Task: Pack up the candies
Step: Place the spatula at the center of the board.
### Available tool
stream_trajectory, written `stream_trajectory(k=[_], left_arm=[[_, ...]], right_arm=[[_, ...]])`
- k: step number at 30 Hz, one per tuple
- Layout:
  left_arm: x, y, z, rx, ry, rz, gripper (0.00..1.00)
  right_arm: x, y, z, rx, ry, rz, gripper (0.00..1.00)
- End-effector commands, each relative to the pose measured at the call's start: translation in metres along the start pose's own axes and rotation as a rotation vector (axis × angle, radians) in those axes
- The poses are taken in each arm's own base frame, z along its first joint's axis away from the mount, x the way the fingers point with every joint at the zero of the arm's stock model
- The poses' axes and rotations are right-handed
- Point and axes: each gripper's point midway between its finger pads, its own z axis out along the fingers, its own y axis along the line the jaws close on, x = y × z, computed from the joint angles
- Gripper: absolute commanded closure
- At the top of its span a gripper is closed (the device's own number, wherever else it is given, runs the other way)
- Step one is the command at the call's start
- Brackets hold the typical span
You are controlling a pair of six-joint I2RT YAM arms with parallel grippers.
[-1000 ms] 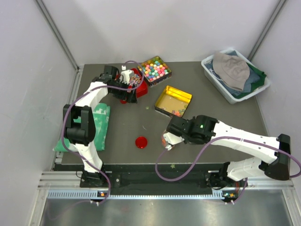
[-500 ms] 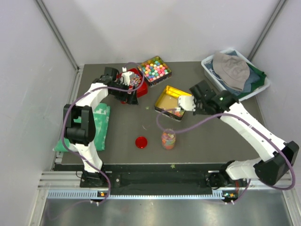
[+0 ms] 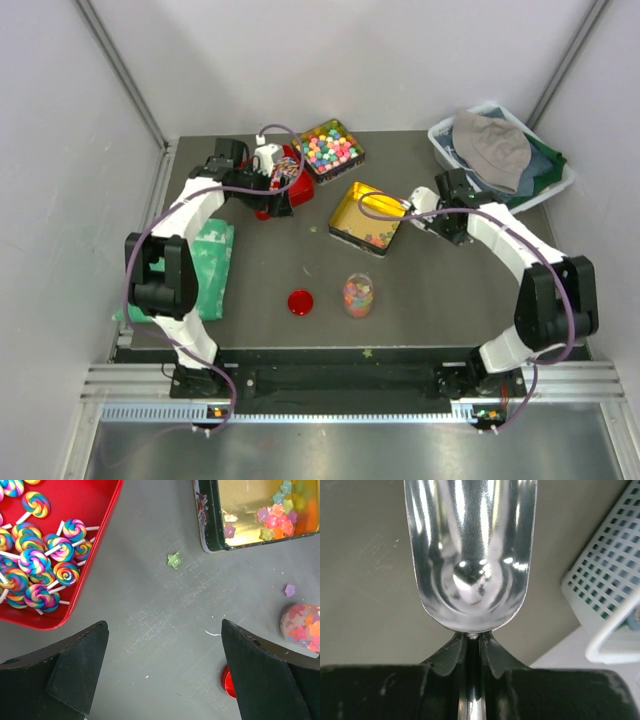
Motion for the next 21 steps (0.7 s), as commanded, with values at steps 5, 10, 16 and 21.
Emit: stream_trajectory(k=[5, 10, 16, 21], left_arm=[[-0.016, -0.011, -0.026, -0.003, -0.073, 0.062, 0.01], [-0.018, -0.014, -0.033, -0.007, -0.087, 0.07, 0.01], [-0.022, -0.018, -0.041, -0.012, -0.097, 0.08, 0.01], [-0.023, -0.019, -0.044, -0.017, -0.101, 0.085, 0.01]], right_arm=[[-0.011, -0.016, 0.046, 0.029, -0.075, 0.114, 1.0], [-0.009, -0.015, 0.067, 0.025, -0.058, 0.127, 1.0], [-0.006, -0.013, 0.08, 0.019, -0.053, 0.149, 1.0], [-0.003, -0.007, 0.085, 0.002, -0.042, 0.155, 0.9]])
